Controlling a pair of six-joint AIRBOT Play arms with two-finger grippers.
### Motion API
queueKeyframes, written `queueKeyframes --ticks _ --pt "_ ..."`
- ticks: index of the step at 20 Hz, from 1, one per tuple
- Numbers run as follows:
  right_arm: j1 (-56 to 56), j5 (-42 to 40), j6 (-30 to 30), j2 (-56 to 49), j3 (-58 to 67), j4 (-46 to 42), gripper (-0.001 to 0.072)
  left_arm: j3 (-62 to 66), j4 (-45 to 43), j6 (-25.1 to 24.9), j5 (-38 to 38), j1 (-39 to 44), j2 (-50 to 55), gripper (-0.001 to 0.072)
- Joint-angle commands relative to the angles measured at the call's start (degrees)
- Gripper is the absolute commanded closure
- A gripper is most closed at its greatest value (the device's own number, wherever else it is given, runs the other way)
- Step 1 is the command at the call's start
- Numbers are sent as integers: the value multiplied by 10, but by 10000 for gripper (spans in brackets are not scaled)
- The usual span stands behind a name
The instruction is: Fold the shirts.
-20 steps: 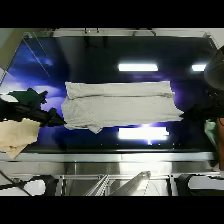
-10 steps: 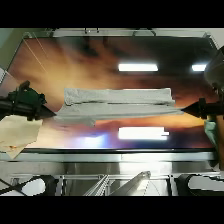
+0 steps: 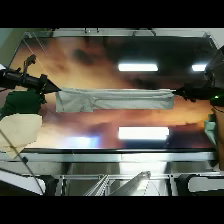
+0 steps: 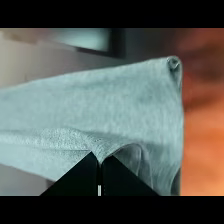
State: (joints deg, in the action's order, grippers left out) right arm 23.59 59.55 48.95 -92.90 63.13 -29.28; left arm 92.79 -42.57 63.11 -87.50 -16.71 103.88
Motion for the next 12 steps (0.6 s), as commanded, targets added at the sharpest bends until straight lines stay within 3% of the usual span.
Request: queueKeyframes --ticks 1,4,5,6,7,8,10,11,12 --pt "-21 -58 -12 -55 10 6 696 128 3 24 11 17 115 690" --pt "-26 -55 -28 -84 10 6 696 191 9 27 12 19 174 695" --pt "-27 -52 -33 -85 10 6 696 214 12 37 8 19 188 613" --pt "-26 -41 -34 -81 11 6 694 237 23 49 0 19 197 436" --pt "-20 -15 -36 -75 17 4 643 252 33 58 -9 19 199 418" --pt "-9 25 -35 -69 32 2 423 259 43 58 -18 16 194 418" --pt "20 82 -5 -63 77 -34 370 260 54 58 -25 11 175 417" --pt "32 80 32 -63 99 -73 237 259 55 58 -23 7 165 417" --pt "39 71 54 -64 109 -101 177 259 57 58 -23 7 157 417"
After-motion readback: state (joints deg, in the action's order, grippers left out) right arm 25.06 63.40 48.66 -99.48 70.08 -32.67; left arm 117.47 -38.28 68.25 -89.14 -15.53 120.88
